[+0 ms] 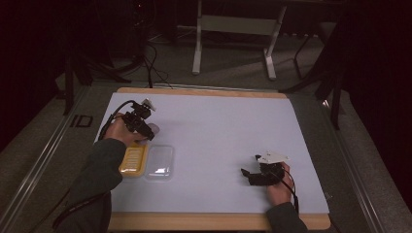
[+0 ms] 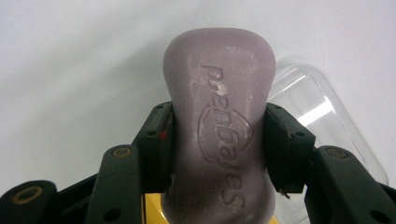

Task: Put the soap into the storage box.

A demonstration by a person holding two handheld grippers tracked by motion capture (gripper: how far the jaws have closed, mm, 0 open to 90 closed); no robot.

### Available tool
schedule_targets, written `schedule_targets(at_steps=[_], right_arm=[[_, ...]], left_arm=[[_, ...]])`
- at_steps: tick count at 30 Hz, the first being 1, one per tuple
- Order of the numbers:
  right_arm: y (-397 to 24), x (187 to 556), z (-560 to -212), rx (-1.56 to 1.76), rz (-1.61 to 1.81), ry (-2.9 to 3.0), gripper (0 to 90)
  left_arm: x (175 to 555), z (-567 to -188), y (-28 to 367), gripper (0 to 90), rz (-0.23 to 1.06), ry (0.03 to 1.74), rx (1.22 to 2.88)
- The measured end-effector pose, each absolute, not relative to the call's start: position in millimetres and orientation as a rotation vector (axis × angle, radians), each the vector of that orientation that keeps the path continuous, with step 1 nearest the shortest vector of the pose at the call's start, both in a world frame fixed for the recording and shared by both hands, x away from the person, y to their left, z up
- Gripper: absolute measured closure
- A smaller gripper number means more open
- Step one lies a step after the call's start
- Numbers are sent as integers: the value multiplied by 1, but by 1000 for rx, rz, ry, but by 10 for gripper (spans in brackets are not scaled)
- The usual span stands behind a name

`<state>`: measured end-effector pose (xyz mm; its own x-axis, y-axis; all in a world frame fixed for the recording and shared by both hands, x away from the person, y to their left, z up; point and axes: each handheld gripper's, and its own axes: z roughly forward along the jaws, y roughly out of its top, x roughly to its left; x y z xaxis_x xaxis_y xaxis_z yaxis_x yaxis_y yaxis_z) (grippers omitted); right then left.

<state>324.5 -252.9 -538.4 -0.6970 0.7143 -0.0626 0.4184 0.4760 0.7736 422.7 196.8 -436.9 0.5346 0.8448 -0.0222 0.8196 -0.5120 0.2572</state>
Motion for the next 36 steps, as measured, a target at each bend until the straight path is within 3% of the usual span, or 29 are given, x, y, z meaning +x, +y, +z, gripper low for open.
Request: schedule_targets(at_steps=[9,36], right_arm=[[-252,325,-539,946,1073,2351,218],[-254,324,-538,963,1089,2333,206]], left_arm=[[414,-434,201,494,167,1419,2533],[391,-424,214,494,211,1454,2492]])
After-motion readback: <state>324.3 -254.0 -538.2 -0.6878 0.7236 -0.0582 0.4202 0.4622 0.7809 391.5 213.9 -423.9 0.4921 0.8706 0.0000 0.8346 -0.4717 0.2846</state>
